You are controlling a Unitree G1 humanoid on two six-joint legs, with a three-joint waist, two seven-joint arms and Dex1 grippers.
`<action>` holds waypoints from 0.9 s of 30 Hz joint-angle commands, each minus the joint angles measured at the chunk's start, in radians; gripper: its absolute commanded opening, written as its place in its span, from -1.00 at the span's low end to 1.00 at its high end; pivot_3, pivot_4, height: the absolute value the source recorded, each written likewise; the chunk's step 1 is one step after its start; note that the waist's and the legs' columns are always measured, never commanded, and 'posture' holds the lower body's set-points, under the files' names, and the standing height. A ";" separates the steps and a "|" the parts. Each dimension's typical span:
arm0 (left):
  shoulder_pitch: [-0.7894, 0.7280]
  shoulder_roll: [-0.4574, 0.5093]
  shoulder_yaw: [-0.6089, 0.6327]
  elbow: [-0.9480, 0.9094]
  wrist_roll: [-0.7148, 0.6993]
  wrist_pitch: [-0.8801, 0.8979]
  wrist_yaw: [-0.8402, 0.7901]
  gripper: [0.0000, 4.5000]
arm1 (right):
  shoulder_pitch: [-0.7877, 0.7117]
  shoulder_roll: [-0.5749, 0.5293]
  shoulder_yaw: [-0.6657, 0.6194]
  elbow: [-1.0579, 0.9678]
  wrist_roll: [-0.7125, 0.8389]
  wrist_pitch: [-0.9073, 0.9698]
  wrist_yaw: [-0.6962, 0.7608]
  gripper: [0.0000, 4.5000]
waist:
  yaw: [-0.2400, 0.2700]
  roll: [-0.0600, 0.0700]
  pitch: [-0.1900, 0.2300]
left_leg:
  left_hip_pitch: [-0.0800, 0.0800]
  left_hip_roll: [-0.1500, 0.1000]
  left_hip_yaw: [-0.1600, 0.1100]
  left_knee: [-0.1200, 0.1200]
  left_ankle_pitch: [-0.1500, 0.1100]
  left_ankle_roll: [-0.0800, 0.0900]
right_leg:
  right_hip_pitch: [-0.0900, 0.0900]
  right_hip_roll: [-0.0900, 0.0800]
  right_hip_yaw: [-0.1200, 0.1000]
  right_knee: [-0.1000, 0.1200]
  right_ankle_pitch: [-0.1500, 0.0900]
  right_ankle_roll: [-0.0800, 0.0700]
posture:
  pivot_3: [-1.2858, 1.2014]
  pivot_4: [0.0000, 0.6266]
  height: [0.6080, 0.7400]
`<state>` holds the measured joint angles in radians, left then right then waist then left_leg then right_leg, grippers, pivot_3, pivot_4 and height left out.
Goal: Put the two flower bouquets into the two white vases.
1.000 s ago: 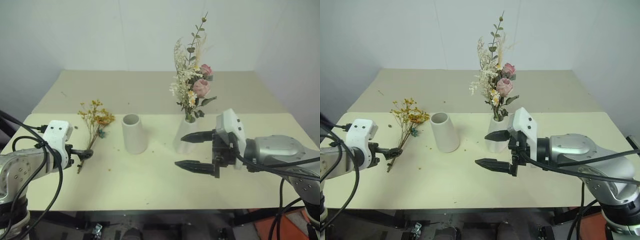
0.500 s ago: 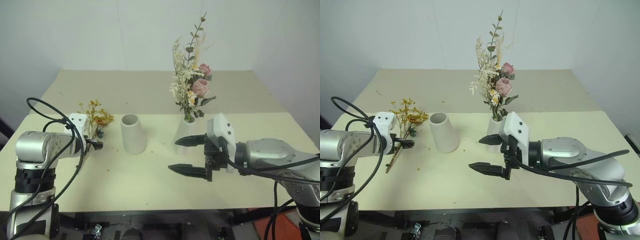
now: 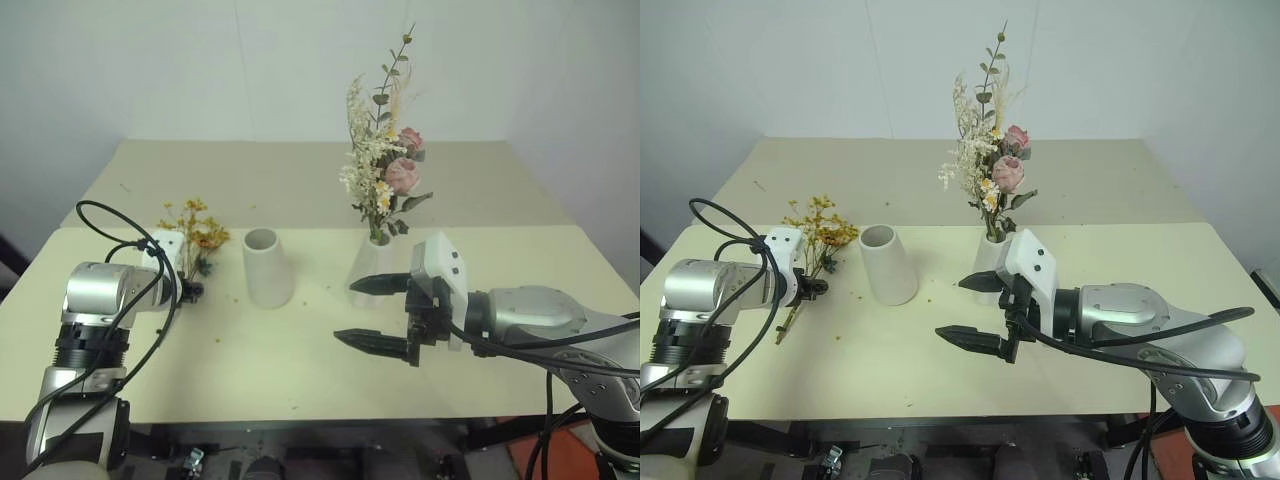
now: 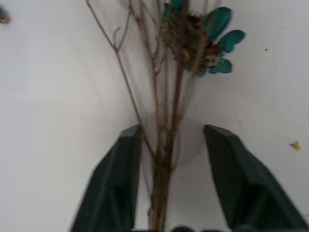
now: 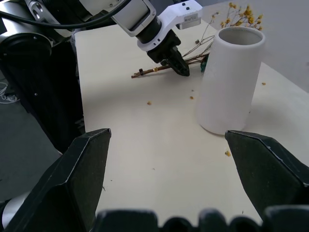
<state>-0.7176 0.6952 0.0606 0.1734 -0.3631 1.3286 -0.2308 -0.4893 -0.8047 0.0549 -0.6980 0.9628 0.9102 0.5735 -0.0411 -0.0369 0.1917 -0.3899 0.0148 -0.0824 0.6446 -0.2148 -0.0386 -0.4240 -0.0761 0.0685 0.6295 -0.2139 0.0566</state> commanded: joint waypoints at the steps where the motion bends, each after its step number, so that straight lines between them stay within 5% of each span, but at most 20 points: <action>1: -0.036 0.008 0.006 -0.002 0.020 -0.001 -0.021 -0.56 | 0.001 -0.006 -0.043 -0.029 0.006 0.003 -0.009 1.00 | -0.001 0.000 0.000 | 0.000 0.000 0.000 0.000 0.000 0.000 | 0.000 0.000 0.000 0.000 0.000 0.000 | 0.03 -0.52 1.00; 4: -0.043 0.013 0.012 -0.007 0.032 0.015 -0.022 -0.99 | 0.000 -0.006 -0.045 -0.029 0.008 0.004 -0.013 1.00 | 0.000 0.000 0.000 | 0.000 0.000 0.000 0.000 0.000 0.000 | 0.000 0.000 0.000 0.000 0.000 0.000 | 0.03 -0.52 1.00; 9: -0.010 0.005 0.097 -0.101 0.055 -0.092 0.013 -0.99 | 0.003 -0.004 -0.053 -0.035 0.008 -0.001 -0.016 1.00 | -0.001 0.000 0.000 | 0.000 0.000 0.000 0.000 0.000 0.000 | 0.000 0.000 0.000 0.000 0.000 0.000 | 0.03 -0.52 1.00; 16: -0.154 -0.007 0.463 -0.175 -0.171 -0.156 -0.104 -0.99 | 0.047 0.068 -0.146 -0.048 0.043 -0.045 -0.080 1.00 | 0.002 -0.001 0.000 | -0.001 0.000 0.000 0.000 0.000 0.000 | -0.001 0.000 0.000 0.000 0.000 0.000 | 0.03 -0.52 1.00; 23: -0.178 -0.003 0.558 -0.019 -0.333 -0.492 -0.477 -0.99 | 0.066 0.141 -0.101 -0.073 0.009 -0.051 -0.150 1.00 | -0.001 -0.001 0.000 | 0.001 0.000 0.000 0.001 0.000 -0.001 | 0.000 0.000 0.000 0.001 0.000 0.000 | 0.03 -0.52 1.00; 27: -0.200 0.016 0.496 0.097 -0.375 -0.591 -0.717 -0.99 | 0.096 0.169 -0.085 -0.100 -0.048 -0.085 -0.168 1.00 | -0.001 -0.001 0.000 | 0.000 0.000 0.000 0.001 0.001 -0.001 | 0.001 0.000 0.000 0.001 0.001 0.000 | 0.03 -0.52 1.00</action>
<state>-0.8872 0.6877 0.5750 0.2535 -0.7100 0.7978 -0.8411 -0.3953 -0.6385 -0.0174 -0.7573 0.9380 0.8679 0.4152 -0.0418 -0.0381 0.1919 -0.3897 0.0150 -0.0823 0.6456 -0.2141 -0.0396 -0.4233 -0.0760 0.0683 0.6301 -0.2134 0.0564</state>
